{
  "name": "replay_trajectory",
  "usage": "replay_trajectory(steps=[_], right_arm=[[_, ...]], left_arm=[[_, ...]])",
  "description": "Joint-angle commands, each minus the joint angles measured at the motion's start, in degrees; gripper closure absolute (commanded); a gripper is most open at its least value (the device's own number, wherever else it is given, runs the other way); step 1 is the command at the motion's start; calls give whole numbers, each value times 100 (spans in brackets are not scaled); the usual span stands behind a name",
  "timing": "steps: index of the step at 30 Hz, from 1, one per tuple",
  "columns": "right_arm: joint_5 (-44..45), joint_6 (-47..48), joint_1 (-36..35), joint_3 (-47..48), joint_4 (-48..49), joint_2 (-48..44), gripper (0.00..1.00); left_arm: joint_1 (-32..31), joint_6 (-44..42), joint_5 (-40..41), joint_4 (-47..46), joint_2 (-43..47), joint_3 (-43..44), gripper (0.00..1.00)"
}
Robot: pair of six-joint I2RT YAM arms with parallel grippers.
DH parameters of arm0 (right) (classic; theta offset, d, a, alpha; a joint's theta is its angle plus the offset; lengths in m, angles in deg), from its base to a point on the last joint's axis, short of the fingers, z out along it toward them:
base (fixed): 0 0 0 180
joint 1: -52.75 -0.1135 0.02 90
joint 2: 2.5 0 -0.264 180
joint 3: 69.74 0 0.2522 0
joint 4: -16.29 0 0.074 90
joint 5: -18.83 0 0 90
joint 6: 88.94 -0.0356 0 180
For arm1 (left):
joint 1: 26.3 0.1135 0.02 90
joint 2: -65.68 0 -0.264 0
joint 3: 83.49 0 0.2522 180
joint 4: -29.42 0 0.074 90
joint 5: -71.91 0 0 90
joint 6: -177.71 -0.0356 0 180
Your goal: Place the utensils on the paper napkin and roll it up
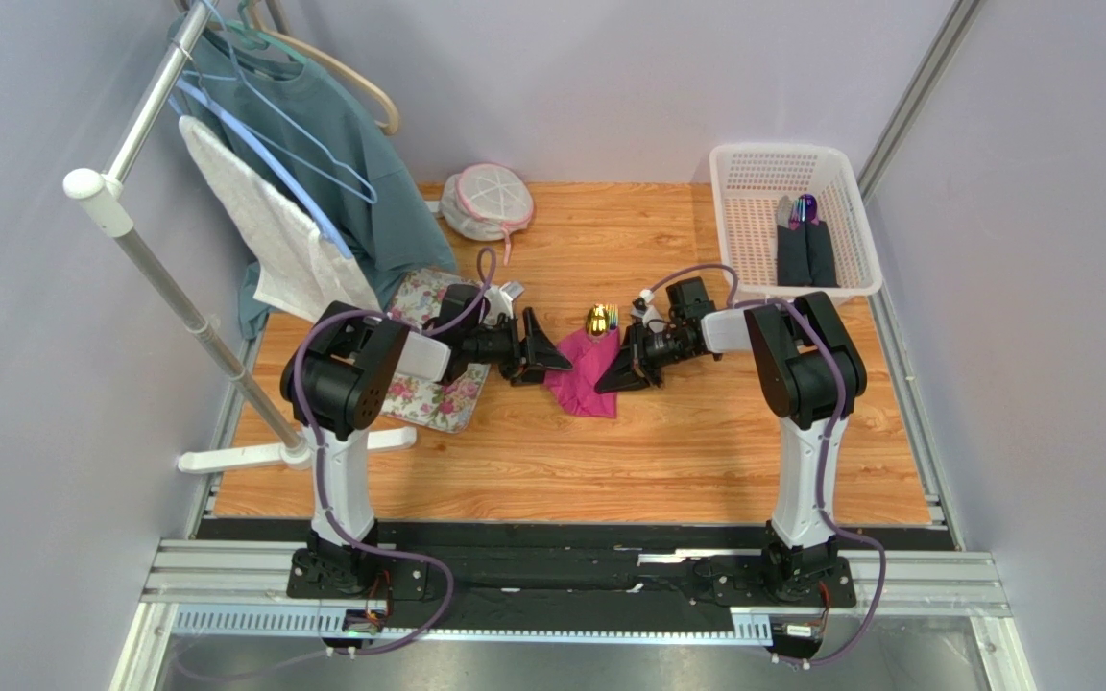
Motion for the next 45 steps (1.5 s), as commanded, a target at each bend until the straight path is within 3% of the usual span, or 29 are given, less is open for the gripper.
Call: replay_trajectory(steps=[1,7,28,39,45], right_arm=[[1217,89,-23,-82,-191,363,98],[1217,80,-23,-64,-183,355,98],[1217,45,-40,-117,-139,328,98],[1217,36,-40,-108,-139,328,98],[1217,19,-49,-117,-130,302,98]], left_arm=[[33,237,-73,-238,125,-320,31],[33,942,-170,-1092,203,-628,28],[16,1505,145,-1269,722,-1086,21],[139,1040,357,-803,810,-673,32],[112,460,436,-5,687,-366,43]])
